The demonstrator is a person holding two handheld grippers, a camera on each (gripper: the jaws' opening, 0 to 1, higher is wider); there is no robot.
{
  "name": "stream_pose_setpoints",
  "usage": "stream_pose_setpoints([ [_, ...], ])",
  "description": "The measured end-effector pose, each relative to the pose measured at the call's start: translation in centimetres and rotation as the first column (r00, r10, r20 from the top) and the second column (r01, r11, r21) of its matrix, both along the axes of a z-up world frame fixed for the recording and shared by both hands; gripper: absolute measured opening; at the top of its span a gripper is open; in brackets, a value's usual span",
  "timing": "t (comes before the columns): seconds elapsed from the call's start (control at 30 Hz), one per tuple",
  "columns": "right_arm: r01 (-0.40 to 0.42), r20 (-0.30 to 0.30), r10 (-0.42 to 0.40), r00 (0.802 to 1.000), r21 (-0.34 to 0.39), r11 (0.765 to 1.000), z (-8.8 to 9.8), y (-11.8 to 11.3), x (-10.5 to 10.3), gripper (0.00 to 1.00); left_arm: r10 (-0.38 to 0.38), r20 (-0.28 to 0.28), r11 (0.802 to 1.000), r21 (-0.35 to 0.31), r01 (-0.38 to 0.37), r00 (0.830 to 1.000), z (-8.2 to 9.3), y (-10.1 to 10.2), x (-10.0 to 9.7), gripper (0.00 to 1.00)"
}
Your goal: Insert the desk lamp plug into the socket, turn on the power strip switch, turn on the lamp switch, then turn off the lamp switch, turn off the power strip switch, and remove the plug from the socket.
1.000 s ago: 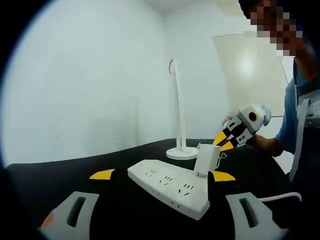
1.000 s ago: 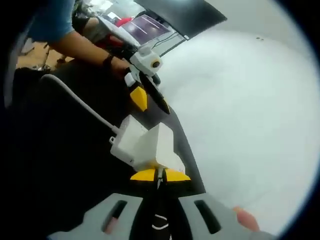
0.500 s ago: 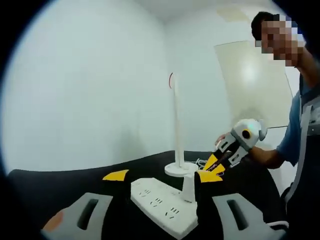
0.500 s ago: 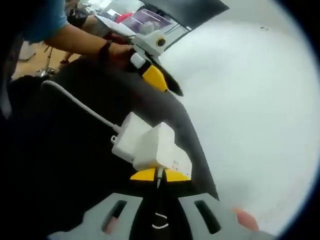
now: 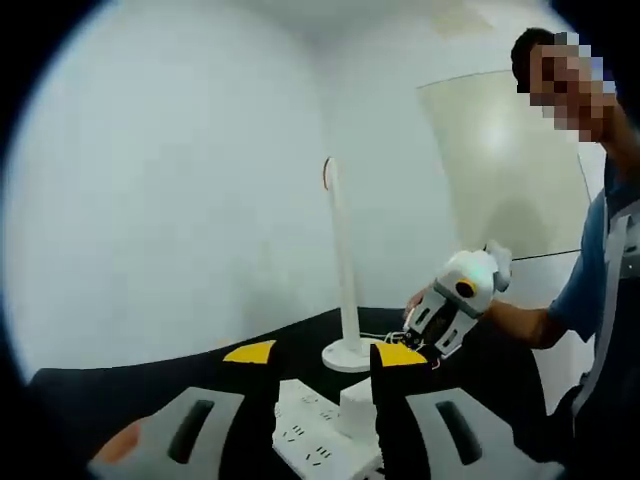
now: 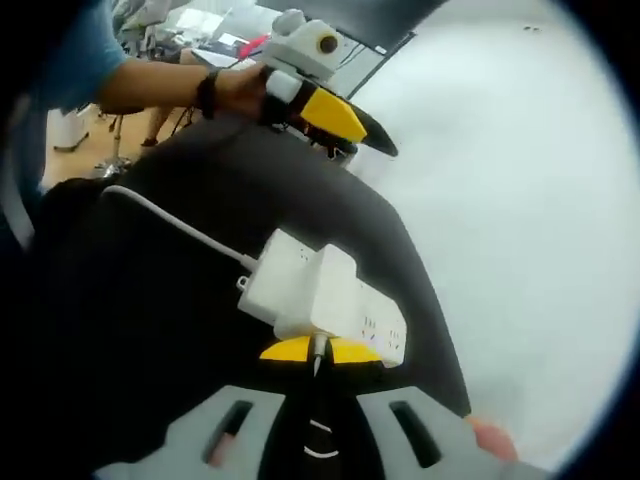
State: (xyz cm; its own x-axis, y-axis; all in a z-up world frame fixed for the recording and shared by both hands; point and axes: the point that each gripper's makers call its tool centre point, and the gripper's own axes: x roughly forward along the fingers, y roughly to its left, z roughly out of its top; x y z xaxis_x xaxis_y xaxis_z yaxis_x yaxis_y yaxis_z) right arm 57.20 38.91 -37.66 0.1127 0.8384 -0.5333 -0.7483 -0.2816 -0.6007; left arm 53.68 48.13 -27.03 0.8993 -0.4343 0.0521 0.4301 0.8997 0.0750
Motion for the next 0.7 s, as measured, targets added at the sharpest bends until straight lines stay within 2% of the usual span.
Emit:
stream_pose_setpoints([
  [0.23, 0.009, -0.010, -0.009, 1.000, 0.016, 1.000, -0.2, 0.0, 0.0, 0.06, 0.005, -0.001, 1.000, 0.025, -0.005, 1.000, 0.9, -1.0, 0.0, 0.32],
  [0.37, 0.015, -0.005, -0.014, 1.000, 0.019, 1.000, -0.3, 0.1, 0.0, 0.06, -0.018, 0.017, 1.000, 0.015, 0.018, 1.000, 1.5, -1.7, -0.1, 0.24],
  [0.7, 0.010, -0.030, -0.008, 1.000, 0.039, 0.999, -0.7, 0.4, 0.1, 0.06, -0.027, -0.021, 0.999, 0.041, 0.028, 0.999, 1.0, -2.7, 0.6, 0.23],
])
